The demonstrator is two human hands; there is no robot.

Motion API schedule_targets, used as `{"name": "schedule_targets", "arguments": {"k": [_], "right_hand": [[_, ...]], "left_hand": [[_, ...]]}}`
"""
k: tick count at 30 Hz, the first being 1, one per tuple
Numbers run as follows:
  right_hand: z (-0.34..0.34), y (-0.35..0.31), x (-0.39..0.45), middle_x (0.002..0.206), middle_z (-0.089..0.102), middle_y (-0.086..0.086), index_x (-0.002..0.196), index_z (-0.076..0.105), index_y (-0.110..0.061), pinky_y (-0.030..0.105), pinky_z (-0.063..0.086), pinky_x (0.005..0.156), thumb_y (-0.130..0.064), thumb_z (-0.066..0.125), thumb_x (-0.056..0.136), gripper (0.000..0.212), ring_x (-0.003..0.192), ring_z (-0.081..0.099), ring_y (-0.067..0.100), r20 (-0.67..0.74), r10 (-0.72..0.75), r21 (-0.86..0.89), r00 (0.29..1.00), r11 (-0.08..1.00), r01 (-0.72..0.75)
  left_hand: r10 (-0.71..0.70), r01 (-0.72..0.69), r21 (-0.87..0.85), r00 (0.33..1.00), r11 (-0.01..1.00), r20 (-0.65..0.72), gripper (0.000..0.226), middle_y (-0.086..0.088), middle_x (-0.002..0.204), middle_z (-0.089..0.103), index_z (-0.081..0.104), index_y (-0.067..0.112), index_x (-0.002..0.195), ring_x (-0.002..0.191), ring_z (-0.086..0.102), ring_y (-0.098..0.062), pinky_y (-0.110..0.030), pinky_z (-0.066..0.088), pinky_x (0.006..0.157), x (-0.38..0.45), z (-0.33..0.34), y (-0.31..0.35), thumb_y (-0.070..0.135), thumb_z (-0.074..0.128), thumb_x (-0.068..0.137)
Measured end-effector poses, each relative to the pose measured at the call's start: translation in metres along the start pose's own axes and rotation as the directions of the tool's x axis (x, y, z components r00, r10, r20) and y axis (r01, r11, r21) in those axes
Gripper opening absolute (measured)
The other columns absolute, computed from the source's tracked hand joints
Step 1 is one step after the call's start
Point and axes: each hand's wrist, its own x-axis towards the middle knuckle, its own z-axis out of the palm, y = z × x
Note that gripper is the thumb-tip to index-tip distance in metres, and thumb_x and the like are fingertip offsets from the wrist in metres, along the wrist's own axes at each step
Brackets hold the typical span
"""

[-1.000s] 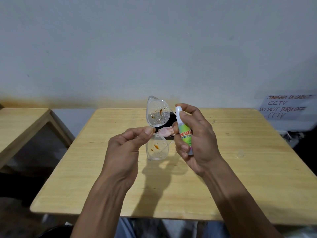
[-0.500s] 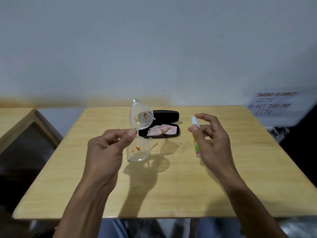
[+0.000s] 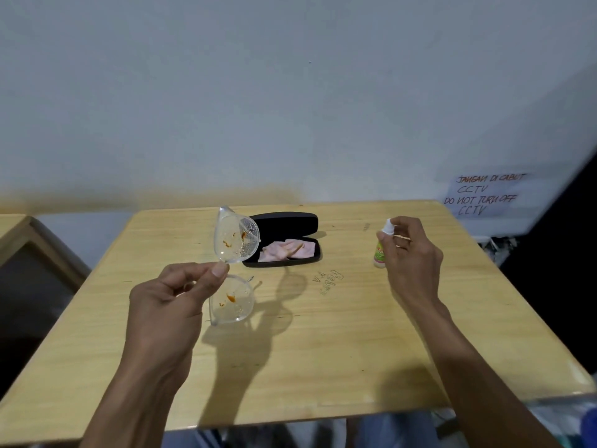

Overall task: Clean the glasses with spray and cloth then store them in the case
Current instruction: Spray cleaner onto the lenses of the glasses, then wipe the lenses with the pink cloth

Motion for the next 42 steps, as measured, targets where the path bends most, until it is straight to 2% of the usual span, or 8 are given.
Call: {"name": "schedule_targets", "arguments": {"k": [2,10,15,20,24,31,36,42], "right_hand": [[0.000,0.005,0.003,0.090,0.067,0.002,0.107,0.063,-0.012,0.002,0.048,0.054,-0.014,0.070,0.094,0.015,0.083,0.072,0.021,-0.017,0.004,-0.010,1.000,1.000,-0.004],[0.000,0.018,0.003,0.100,0.073,0.002,0.111,0.059,-0.020,0.013,0.047,0.061,-0.026,0.068,0.095,0.019,0.095,0.071,0.017,-0.035,0.006,-0.102,0.999,0.995,-0.010],[0.000,0.016,0.002,0.112,0.068,0.004,0.113,0.060,-0.020,0.049,0.057,0.079,-0.024,0.072,0.091,0.025,0.102,0.064,0.023,-0.059,-0.042,-0.179,0.997,0.983,0.031],[0.006,-0.009,-0.007,0.116,0.066,0.007,0.112,0.067,-0.016,0.040,0.042,0.085,-0.019,0.076,0.085,0.028,0.107,0.056,0.030,-0.117,-0.274,-0.350,0.954,0.911,0.219],[0.036,-0.035,-0.021,0.094,0.073,-0.003,0.106,0.073,-0.021,0.036,0.035,0.081,-0.023,0.077,0.086,0.021,0.093,0.059,0.026,0.075,-0.357,-0.309,0.931,0.879,0.362],[0.093,-0.034,-0.011,0.100,0.068,-0.003,0.116,0.073,-0.031,0.038,0.034,0.085,-0.037,0.061,0.097,0.023,0.103,0.052,0.023,0.536,-0.065,-0.346,0.842,0.893,0.289],[0.110,-0.035,0.001,0.103,0.060,-0.003,0.118,0.073,-0.039,0.038,0.034,0.085,-0.047,0.059,0.097,0.026,0.103,0.050,0.022,0.642,-0.043,-0.406,0.765,0.828,0.386],[0.120,-0.029,0.000,0.100,0.056,-0.008,0.108,0.077,-0.038,0.036,0.034,0.086,-0.047,0.061,0.095,0.022,0.102,0.048,0.019,0.655,-0.028,-0.378,0.755,0.853,0.359]], "left_hand": [[0.003,-0.003,0.001,1.000,1.000,-0.001,0.023,-0.026,0.112,0.065,0.073,0.006,0.077,0.095,0.058,-0.021,-0.030,0.043,0.091,0.001,0.000,-0.001,0.024,0.077,0.063],[-0.016,0.017,-0.018,1.000,1.000,0.006,0.014,-0.017,0.104,0.068,0.072,0.006,0.075,0.091,0.056,-0.019,-0.024,0.042,0.081,0.002,0.003,-0.003,0.018,0.076,0.070],[-0.017,0.017,-0.017,1.000,1.000,-0.002,0.015,-0.022,0.105,0.068,0.076,0.012,0.067,0.091,0.056,-0.022,-0.029,0.043,0.084,0.001,0.004,-0.002,0.026,0.079,0.062],[-0.025,0.025,-0.002,1.000,1.000,-0.009,0.021,-0.025,0.111,0.066,0.073,0.006,0.074,0.091,0.056,-0.021,-0.027,0.043,0.082,0.001,0.006,-0.003,0.024,0.078,0.064],[-0.036,0.036,0.000,0.999,0.999,-0.010,0.021,-0.025,0.111,0.067,0.074,0.003,0.078,0.088,0.055,-0.021,-0.028,0.043,0.078,0.003,0.008,-0.005,0.022,0.078,0.068],[-0.053,0.053,0.012,0.999,0.999,-0.013,0.016,-0.025,0.108,0.065,0.075,0.004,0.074,0.089,0.058,-0.020,-0.029,0.043,0.079,0.008,0.005,-0.011,0.019,0.078,0.071],[-0.064,0.064,0.009,0.998,0.998,-0.003,0.020,-0.023,0.107,0.065,0.076,0.006,0.069,0.089,0.059,-0.021,-0.031,0.045,0.076,0.014,-0.003,-0.014,0.026,0.079,0.065],[-0.077,0.077,0.006,0.997,0.997,0.006,0.024,-0.024,0.107,0.065,0.075,0.005,0.070,0.090,0.060,-0.021,-0.032,0.044,0.080,0.020,-0.006,-0.015,0.028,0.078,0.064]]}}
